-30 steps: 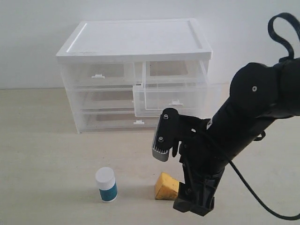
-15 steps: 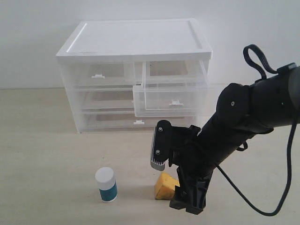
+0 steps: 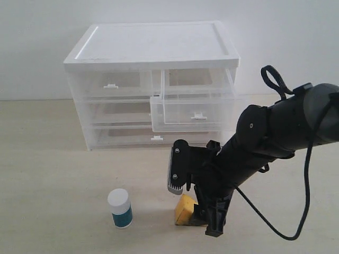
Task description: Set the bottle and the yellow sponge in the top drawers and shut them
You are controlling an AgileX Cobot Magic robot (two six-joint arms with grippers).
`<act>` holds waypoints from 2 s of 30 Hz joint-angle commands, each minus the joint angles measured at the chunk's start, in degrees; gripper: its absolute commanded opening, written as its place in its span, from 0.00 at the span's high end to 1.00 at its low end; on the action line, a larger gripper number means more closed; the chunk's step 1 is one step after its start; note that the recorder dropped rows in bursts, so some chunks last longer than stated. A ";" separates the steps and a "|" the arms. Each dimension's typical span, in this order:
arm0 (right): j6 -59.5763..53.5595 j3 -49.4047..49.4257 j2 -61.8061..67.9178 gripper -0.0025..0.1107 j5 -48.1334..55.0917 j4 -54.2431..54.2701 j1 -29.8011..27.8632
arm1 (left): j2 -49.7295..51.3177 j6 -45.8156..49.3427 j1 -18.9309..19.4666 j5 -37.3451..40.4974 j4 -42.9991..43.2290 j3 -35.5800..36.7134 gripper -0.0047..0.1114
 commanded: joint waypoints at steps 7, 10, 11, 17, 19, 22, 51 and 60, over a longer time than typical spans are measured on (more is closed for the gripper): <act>-3.41 -3.16 3.69 0.35 1.47 2.03 -0.28 | -0.14 -0.46 0.13 -0.26 -0.59 0.20 0.92; -3.93 -3.16 4.21 0.36 1.47 2.03 -0.28 | -0.14 -0.46 0.13 -0.26 -0.59 0.20 0.92; -3.93 -3.16 4.21 0.38 1.47 2.03 -0.28 | -0.14 -0.46 0.13 -0.26 -0.59 0.20 0.92; -3.93 -3.16 4.21 0.60 -0.10 2.03 -0.28 | -0.14 -0.46 0.13 -0.26 -0.59 0.20 0.92; -4.22 -3.16 4.21 0.73 -0.33 2.03 -0.28 | -0.14 -0.46 0.13 -0.26 -0.59 0.20 0.92; -4.93 -3.16 4.09 0.99 -0.93 2.03 -0.28 | -0.14 -0.46 0.13 -0.26 -0.59 0.20 0.92; -1.23 -3.16 1.93 0.98 8.54 6.18 -0.18 | -0.14 -0.46 0.13 -0.26 -0.59 0.20 0.92; -1.51 -3.16 1.93 0.98 11.28 8.07 4.07 | -0.14 -0.46 0.13 -0.26 -0.59 0.20 0.92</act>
